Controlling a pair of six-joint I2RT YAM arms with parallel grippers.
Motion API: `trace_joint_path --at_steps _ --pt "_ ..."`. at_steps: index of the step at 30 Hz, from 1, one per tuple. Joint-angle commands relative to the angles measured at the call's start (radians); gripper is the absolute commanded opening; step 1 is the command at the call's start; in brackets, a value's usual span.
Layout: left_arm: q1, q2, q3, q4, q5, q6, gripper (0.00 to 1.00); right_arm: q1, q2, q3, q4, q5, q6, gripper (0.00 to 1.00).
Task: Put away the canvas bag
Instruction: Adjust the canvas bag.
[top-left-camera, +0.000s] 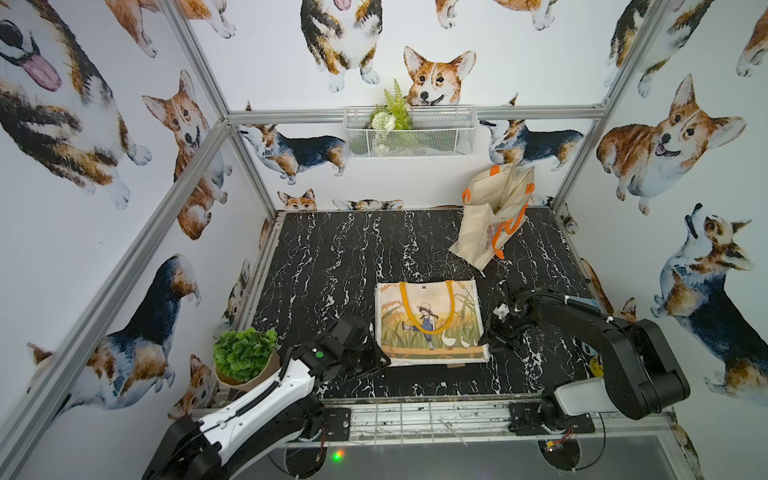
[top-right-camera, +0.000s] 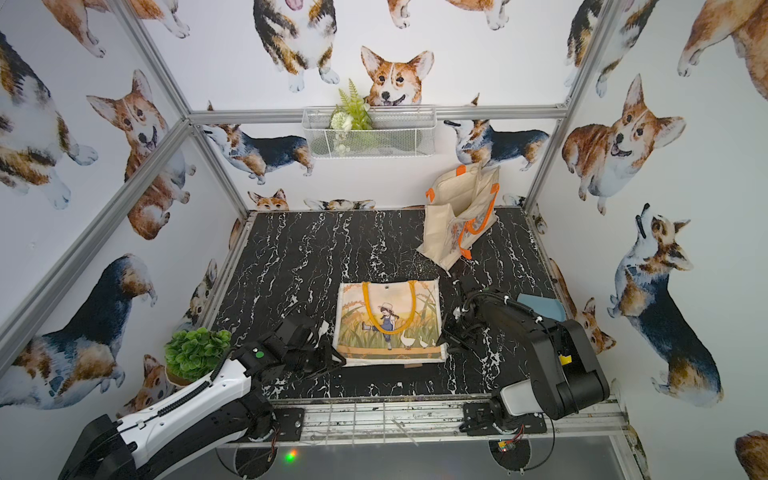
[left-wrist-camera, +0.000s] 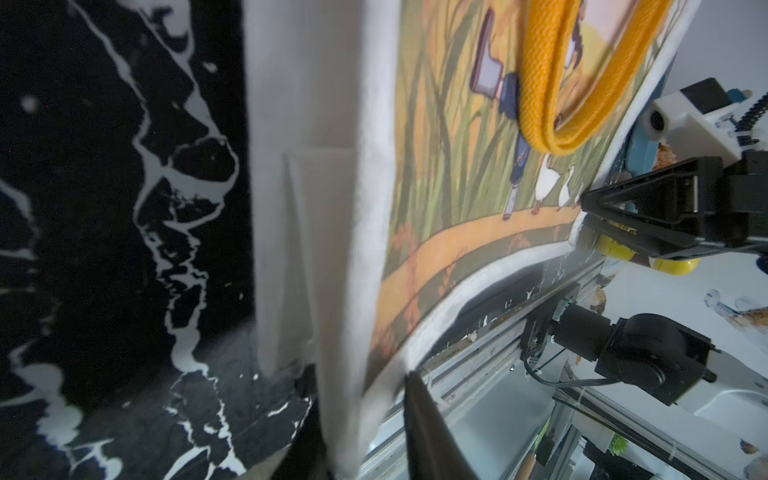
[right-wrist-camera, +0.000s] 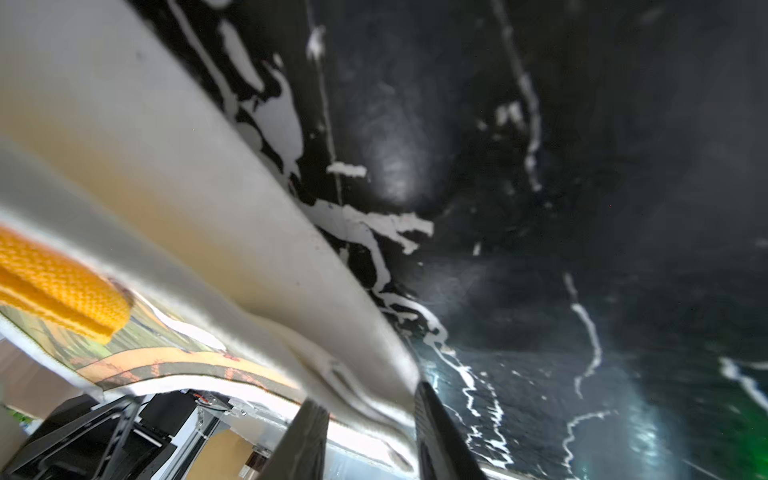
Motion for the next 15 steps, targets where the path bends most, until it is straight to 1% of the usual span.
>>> trace_joint_path --at_steps 1,3,4,7,10,15 --pt "-0.042 0.032 0.016 0.060 -0.042 -0.036 0.10 0.000 -0.013 -0.003 0.056 -0.053 0.030 0.34" --pt "-0.053 0.048 0.026 0.058 -0.048 -0.032 0.02 0.001 -0.020 -0.005 0.056 -0.056 0.032 0.34" --pt "-0.058 0.053 0.031 0.058 -0.050 -0.031 0.00 0.000 -0.022 -0.005 0.054 -0.059 0.034 0.34" --pt "-0.070 0.051 0.043 0.054 -0.053 -0.034 0.00 0.000 -0.032 -0.006 0.056 -0.066 0.043 0.34" --pt "-0.084 0.044 0.051 0.055 -0.056 -0.048 0.00 0.002 -0.042 -0.013 0.067 -0.075 0.054 0.37" --pt "-0.118 0.083 0.033 0.079 -0.050 -0.059 0.00 0.004 -0.040 -0.021 0.083 -0.091 0.065 0.38"
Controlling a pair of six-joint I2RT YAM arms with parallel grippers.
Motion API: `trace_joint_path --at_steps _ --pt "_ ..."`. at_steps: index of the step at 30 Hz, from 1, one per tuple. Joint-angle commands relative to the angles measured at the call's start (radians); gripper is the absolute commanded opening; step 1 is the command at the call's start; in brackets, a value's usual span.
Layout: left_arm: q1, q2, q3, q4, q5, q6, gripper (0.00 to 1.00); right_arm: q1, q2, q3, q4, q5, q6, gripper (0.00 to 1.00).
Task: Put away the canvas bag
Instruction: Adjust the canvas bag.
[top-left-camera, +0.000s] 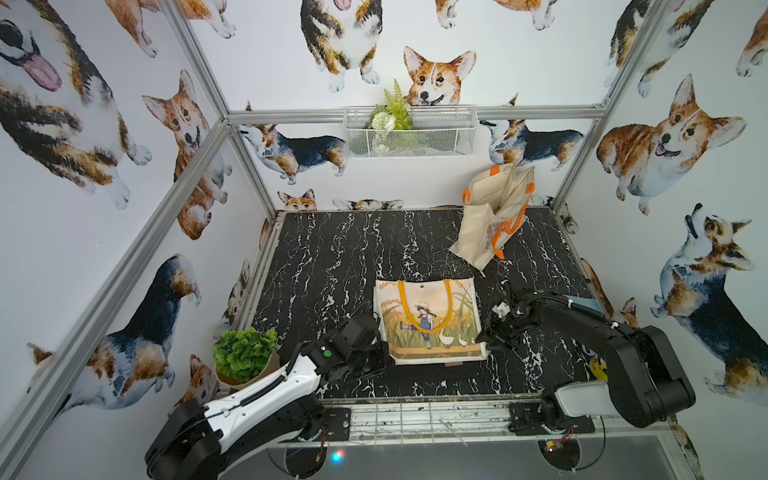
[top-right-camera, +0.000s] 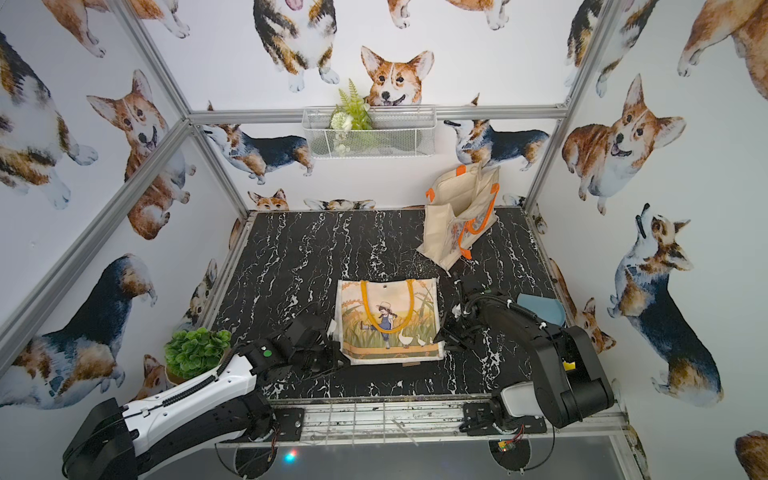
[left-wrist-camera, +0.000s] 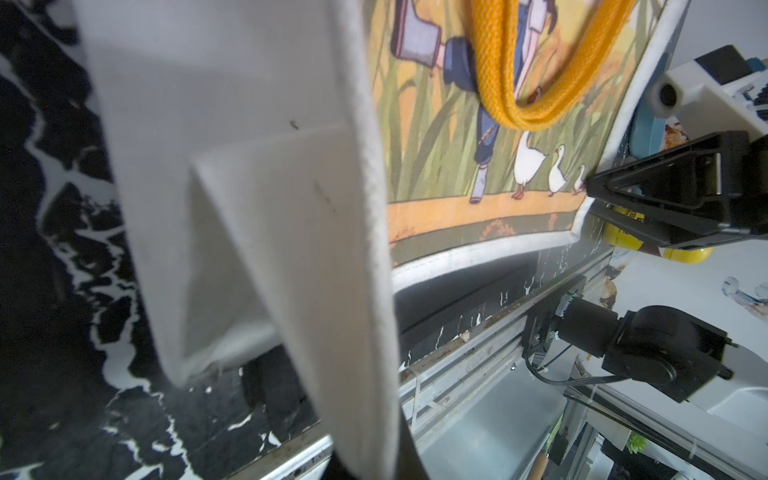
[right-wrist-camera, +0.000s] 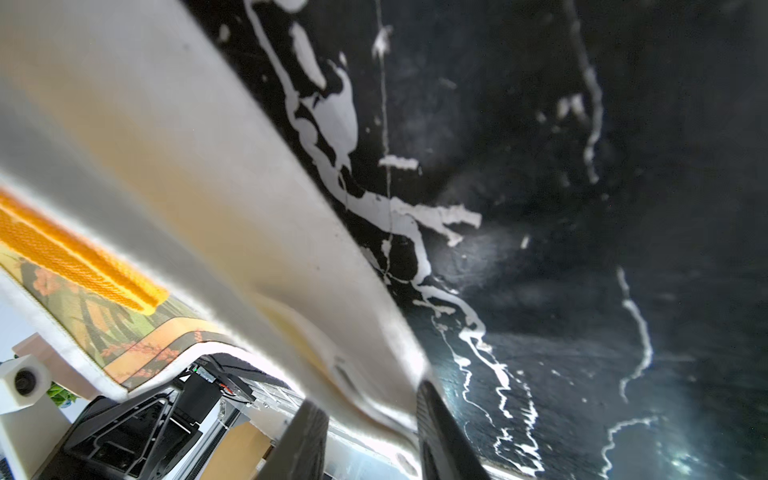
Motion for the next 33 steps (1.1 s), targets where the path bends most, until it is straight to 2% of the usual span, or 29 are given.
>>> trace_joint_path --at_steps 1,6,11,16,18,19,20,22,25,26,29,31,33 --pt "-0.021 0.029 -0.013 0.042 0.009 -0.017 0.00 0.003 -0.002 -0.006 0.041 -0.054 0.023 0.35" --pt "-0.028 0.029 -0.054 0.061 -0.011 -0.023 0.00 0.003 -0.015 -0.015 0.031 -0.041 0.018 0.13" --pt "-0.028 0.055 -0.092 0.108 -0.008 -0.034 0.00 0.003 -0.015 -0.015 0.036 -0.046 0.020 0.05" --pt "-0.028 0.075 -0.088 0.117 -0.005 -0.031 0.00 0.003 -0.009 -0.017 0.036 -0.042 0.019 0.03" --pt "-0.028 0.069 -0.083 0.107 -0.009 -0.026 0.00 0.003 -0.007 -0.015 0.029 -0.041 0.009 0.11" --pt "-0.028 0.066 -0.079 0.102 -0.012 -0.024 0.00 0.003 -0.004 -0.012 0.019 -0.039 -0.001 0.26" --pt "-0.029 0.064 -0.077 0.096 -0.015 -0.021 0.00 0.003 0.000 -0.008 0.007 -0.033 -0.010 0.35" --pt "-0.027 0.064 -0.076 0.090 -0.019 -0.020 0.00 0.003 -0.002 0.002 -0.024 -0.007 -0.031 0.40" --pt "-0.027 0.060 -0.072 0.061 -0.022 -0.017 0.00 0.003 -0.032 0.026 -0.087 0.059 -0.059 0.41" --pt "-0.027 0.056 -0.066 0.044 -0.024 -0.017 0.05 0.003 -0.042 0.035 -0.102 0.075 -0.064 0.42" --pt "-0.027 0.006 -0.016 -0.085 -0.057 -0.007 0.36 0.004 -0.107 0.084 -0.168 0.133 -0.077 0.42" --pt "-0.027 -0.044 0.031 -0.195 -0.103 0.008 0.50 0.003 -0.157 0.126 -0.213 0.175 -0.085 0.41" --pt "-0.026 -0.092 0.083 -0.289 -0.144 0.021 0.55 0.003 -0.188 0.163 -0.249 0.219 -0.090 0.42"
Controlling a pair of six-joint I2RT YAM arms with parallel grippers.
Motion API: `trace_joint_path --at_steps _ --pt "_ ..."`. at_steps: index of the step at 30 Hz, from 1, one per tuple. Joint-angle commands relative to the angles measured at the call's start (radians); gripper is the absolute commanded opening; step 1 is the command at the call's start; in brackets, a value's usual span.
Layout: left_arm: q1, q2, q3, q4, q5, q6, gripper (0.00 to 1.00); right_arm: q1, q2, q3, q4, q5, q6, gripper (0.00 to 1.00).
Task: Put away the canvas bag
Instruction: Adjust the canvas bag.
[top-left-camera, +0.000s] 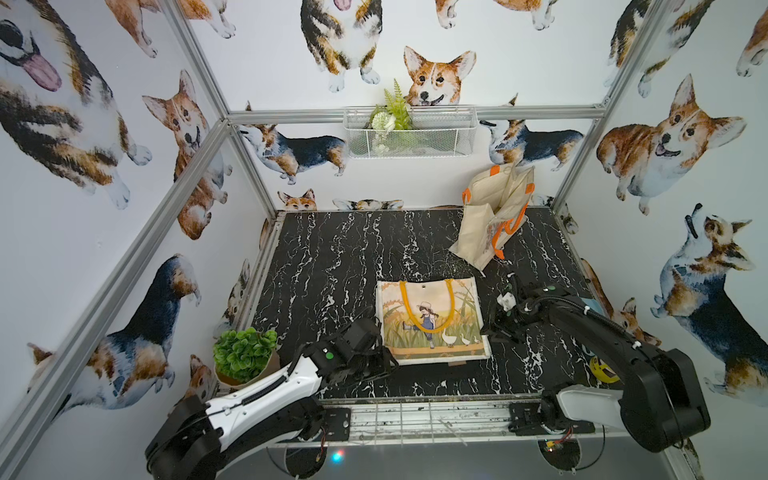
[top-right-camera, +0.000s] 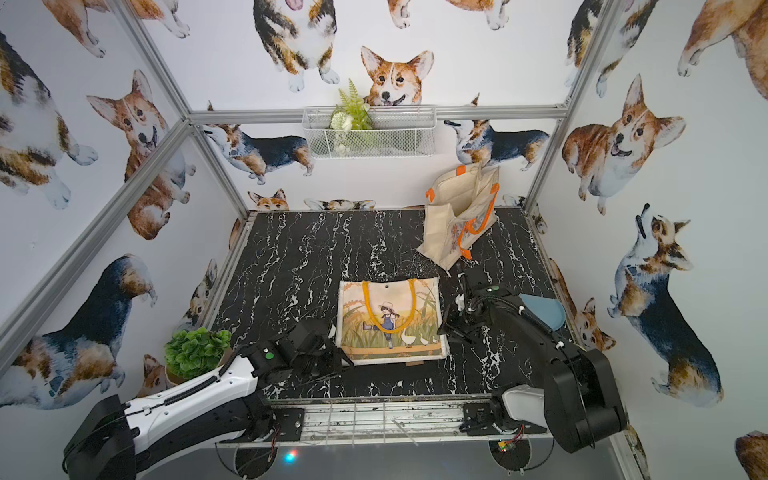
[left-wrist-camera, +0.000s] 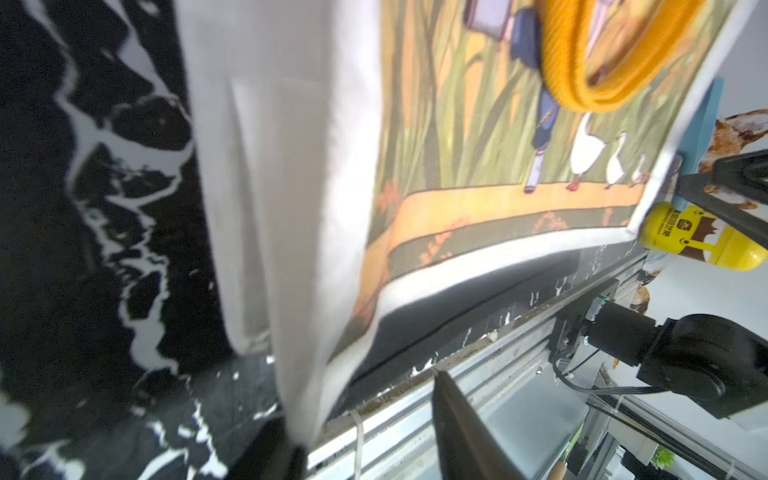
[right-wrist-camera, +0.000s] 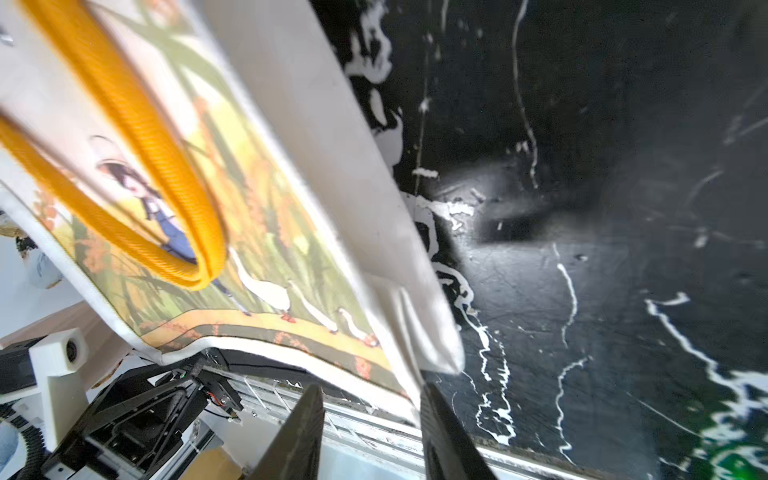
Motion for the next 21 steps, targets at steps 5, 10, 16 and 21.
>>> trace_joint_path --at_steps 5,10,16,21 --pt "0.001 -0.096 0.166 -0.233 -0.100 0.047 0.53 0.002 -0.078 0.081 -0.106 0.065 -0.015 0.38" --pt "0.001 0.011 0.099 0.130 -0.006 -0.045 0.35 0.100 -0.021 -0.029 0.220 -0.163 0.129 0.25" --pt "-0.008 0.287 0.132 0.389 0.071 -0.045 0.00 0.315 0.161 -0.004 0.534 -0.195 0.266 0.17" --pt "0.000 0.375 0.125 0.437 0.058 -0.013 0.00 0.368 0.275 -0.041 0.696 -0.156 0.345 0.14"
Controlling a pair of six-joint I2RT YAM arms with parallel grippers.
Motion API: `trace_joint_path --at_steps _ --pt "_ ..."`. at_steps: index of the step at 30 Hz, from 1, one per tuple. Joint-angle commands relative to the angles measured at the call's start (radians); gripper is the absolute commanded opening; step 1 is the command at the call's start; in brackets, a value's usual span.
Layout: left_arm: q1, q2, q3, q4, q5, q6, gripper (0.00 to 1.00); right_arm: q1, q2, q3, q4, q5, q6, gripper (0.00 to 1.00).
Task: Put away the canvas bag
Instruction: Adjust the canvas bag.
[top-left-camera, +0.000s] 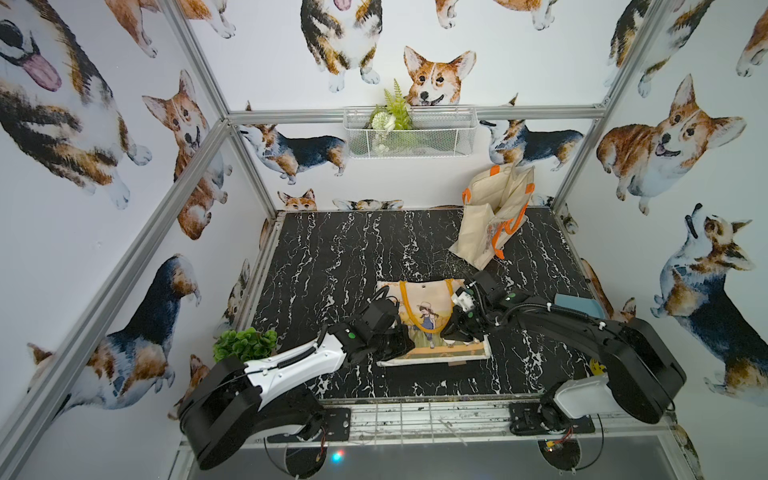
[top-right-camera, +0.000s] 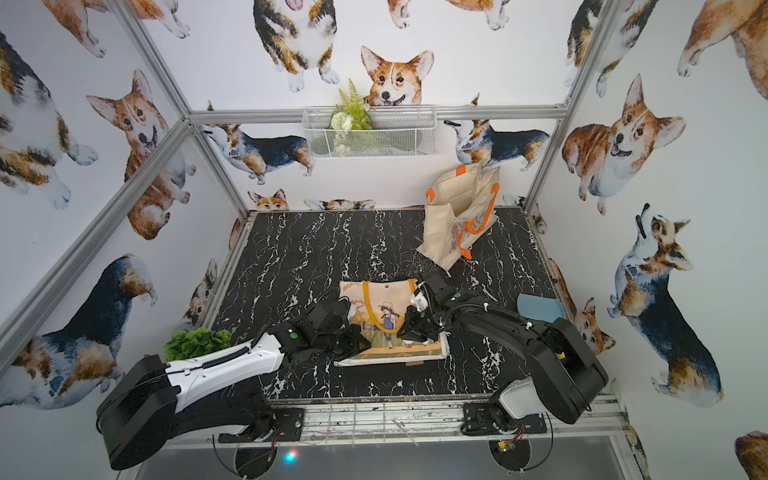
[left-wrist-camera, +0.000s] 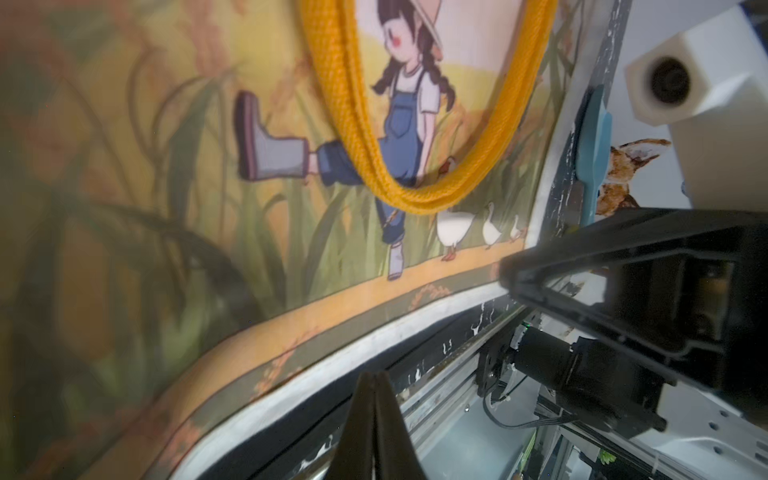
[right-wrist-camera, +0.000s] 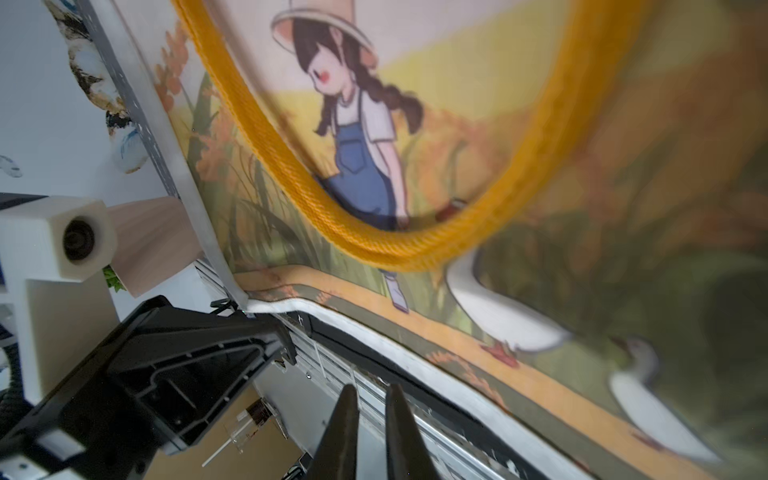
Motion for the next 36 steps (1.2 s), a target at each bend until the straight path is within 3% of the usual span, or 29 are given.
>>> trace_joint_path --at_steps 1,11,24,36 --pt "0.012 0.053 -0.021 0.108 0.013 0.016 0.00 0.017 0.062 -0.047 0.222 0.020 0.121 0.13" --pt "0.108 0.181 -0.233 0.332 0.052 -0.001 0.00 -0.064 0.134 -0.164 0.220 0.138 0.091 0.06" --pt "0.175 0.161 -0.279 0.301 0.065 0.041 0.00 -0.149 0.023 -0.269 0.111 0.193 0.071 0.07" --pt "0.235 0.050 -0.299 0.174 0.069 0.091 0.00 -0.192 -0.143 -0.361 -0.037 0.229 0.036 0.10"
